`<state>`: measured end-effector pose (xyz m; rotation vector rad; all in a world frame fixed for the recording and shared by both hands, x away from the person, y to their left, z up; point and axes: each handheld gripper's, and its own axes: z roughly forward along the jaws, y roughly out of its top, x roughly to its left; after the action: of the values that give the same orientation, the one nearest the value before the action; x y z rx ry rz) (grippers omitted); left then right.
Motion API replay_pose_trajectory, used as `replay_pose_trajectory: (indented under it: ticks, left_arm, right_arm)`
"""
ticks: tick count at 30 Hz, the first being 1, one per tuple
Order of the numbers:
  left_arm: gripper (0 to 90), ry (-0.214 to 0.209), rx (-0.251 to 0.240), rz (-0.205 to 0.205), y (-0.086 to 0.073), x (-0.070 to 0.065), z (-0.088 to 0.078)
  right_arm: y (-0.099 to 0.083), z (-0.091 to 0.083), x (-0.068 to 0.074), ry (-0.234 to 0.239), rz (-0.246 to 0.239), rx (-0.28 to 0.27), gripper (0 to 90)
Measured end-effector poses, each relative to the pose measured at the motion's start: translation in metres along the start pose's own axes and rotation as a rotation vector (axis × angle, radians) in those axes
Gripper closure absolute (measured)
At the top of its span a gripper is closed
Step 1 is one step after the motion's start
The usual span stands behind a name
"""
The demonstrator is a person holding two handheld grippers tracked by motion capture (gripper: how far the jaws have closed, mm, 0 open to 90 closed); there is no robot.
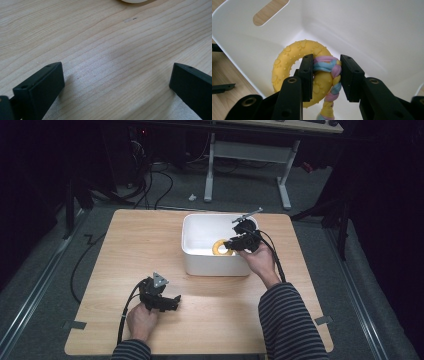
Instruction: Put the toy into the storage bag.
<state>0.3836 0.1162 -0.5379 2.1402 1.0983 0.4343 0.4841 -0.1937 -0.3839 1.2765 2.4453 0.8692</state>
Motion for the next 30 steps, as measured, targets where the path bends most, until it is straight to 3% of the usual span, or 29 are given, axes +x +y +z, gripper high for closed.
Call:
replay_pose_trajectory:
  ticks: [4, 9, 15, 20, 30]
  left_arm:
    - [0.0, -0.003, -0.001, 0.004, 0.000, 0.000, 0.000]
    - [0.0, -0.003, -0.001, 0.004, 0.000, 0.000, 0.000]
    - [0.0, -0.004, -0.001, 0.005, 0.000, 0.000, 0.000]
    - [0.0, -0.006, 0.002, 0.008, 0.001, 0.000, 0.000]
    - [0.0, -0.007, 0.001, 0.008, 0.000, 0.000, 0.000]
  right_arm:
    - [0.000, -0.001, -0.002, 0.010, 0.012, 0.003, 65.3]
    - [0.000, -0.001, -0.001, 0.023, -0.007, 0.017, 63.5]
    - [-0.001, -0.012, -0.005, 0.049, 0.023, -0.039, 47.8]
    - [-0.008, -0.024, -0.005, 0.002, 0.002, -0.058, 45.8]
    - [-0.030, -0.059, -0.018, -0.047, 0.043, -0.144, 45.7]
